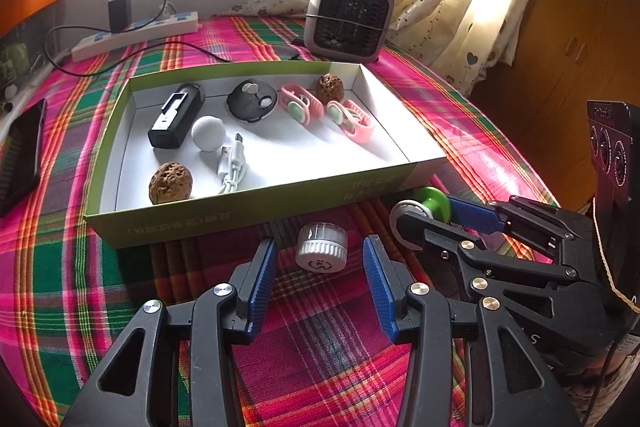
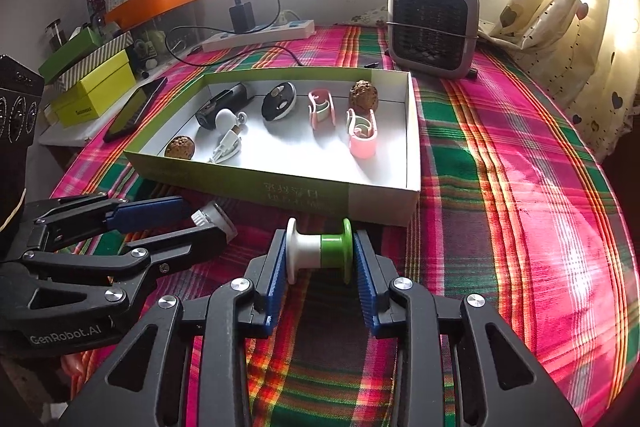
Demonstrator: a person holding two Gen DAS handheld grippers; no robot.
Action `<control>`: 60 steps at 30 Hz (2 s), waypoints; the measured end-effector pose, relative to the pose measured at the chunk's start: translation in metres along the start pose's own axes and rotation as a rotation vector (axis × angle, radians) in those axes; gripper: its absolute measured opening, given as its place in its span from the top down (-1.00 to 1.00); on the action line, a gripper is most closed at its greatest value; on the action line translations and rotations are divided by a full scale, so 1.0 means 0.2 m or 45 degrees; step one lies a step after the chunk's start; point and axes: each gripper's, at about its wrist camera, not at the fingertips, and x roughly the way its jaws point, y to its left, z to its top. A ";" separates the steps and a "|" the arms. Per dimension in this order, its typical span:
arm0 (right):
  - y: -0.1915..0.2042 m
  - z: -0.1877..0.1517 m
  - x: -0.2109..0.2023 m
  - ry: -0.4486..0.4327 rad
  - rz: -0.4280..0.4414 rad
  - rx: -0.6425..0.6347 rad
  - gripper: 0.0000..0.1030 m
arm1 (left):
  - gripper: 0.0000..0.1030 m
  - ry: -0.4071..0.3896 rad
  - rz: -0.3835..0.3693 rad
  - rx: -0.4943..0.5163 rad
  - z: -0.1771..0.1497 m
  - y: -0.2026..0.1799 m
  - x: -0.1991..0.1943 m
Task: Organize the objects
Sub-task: 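Close the left tool on the white round container while the right tool holds the spool, then carry the spool with the right tool while the left tool carries the white container into the box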
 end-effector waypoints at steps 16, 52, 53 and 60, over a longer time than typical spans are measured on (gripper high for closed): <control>-0.05 0.00 -0.01 0.001 -0.005 0.010 0.36 | 0.17 0.015 0.055 0.013 0.01 -0.02 0.05; -0.05 -0.01 -0.01 0.004 -0.009 0.006 0.36 | 0.51 0.006 0.091 0.023 0.00 -0.01 0.05; -0.05 -0.01 -0.01 0.004 -0.009 0.005 0.36 | 0.51 0.007 0.092 0.022 0.00 -0.01 0.05; -0.05 -0.01 -0.01 0.005 -0.014 -0.001 0.36 | 0.52 -0.006 0.099 0.031 0.00 -0.01 0.03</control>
